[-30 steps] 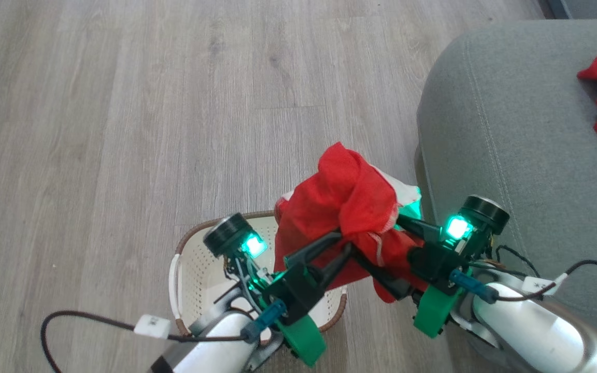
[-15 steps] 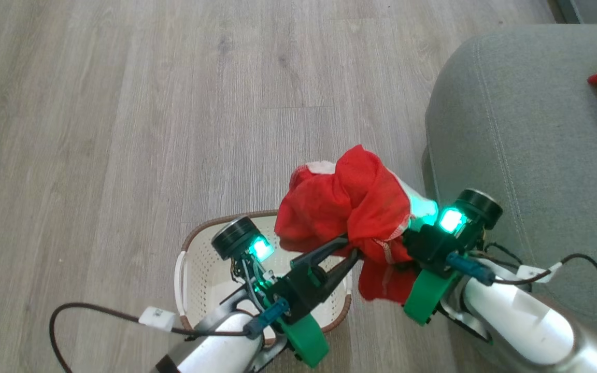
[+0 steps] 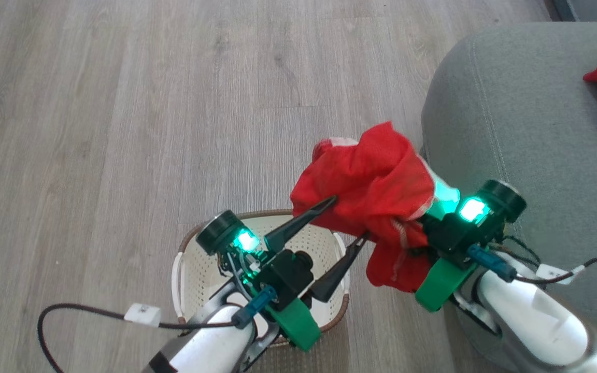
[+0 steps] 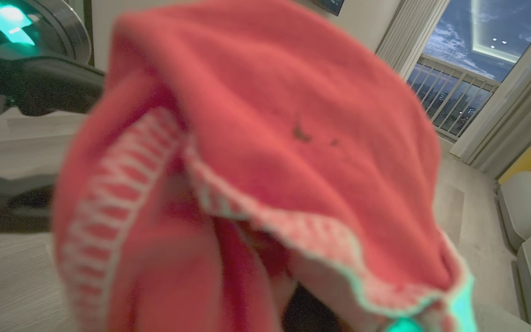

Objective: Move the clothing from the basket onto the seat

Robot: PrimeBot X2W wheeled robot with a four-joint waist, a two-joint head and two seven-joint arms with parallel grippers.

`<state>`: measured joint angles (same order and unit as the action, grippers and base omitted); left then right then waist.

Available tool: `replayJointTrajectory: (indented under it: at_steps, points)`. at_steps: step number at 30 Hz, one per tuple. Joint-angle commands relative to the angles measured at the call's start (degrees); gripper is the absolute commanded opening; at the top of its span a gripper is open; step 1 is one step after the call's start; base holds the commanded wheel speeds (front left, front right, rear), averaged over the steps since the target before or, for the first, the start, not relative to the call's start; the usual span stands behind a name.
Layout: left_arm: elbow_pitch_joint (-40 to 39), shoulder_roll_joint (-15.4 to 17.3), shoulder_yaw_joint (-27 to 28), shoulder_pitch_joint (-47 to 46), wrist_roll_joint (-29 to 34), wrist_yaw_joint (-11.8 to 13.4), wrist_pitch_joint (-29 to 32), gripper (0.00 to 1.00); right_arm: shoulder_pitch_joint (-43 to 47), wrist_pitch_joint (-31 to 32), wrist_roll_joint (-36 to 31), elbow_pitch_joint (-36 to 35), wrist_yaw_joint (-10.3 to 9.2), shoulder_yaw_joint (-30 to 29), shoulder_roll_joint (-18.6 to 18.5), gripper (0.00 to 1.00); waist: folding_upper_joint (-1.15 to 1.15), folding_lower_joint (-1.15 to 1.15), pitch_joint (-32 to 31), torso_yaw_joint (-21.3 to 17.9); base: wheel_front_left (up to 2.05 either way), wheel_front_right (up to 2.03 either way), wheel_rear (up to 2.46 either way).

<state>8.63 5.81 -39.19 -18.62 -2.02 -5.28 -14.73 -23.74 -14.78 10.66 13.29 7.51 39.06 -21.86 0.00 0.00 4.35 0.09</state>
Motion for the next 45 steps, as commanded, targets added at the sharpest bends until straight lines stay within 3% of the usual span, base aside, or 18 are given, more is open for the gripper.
replayJointTrajectory:
  at_steps: [1,28,35,45]
  points:
    - [-1.5,-0.1,2.5,-1.6,-0.5,0.5,-0.3,1.00,0.1,-0.2,-1.1,-2.3,-0.02,-1.4,0.5,0.00,0.00,0.00,0.0,-0.1,0.00,0.00,0.00]
    - [1.4,-1.6,7.2,6.7,-1.1,1.1,-0.3,1.00,12.1,-0.2,-6.9,-5.2,-0.02,-24.5,0.3,0.00,0.00,0.00,-0.5,-2.3,0.00,0.00,0.00]
    - [1.9,-1.8,8.1,7.6,-0.4,0.7,-0.3,1.00,14.8,-0.2,-8.0,-4.7,-0.02,-30.3,1.6,0.00,0.00,0.00,0.4,-2.8,0.00,0.00,0.00]
    - [3.3,-2.2,8.4,9.0,0.2,0.9,-0.3,1.00,16.8,-0.2,-7.8,-3.7,-0.02,-34.1,4.8,0.00,0.00,0.00,1.1,-3.6,0.00,0.00,0.00]
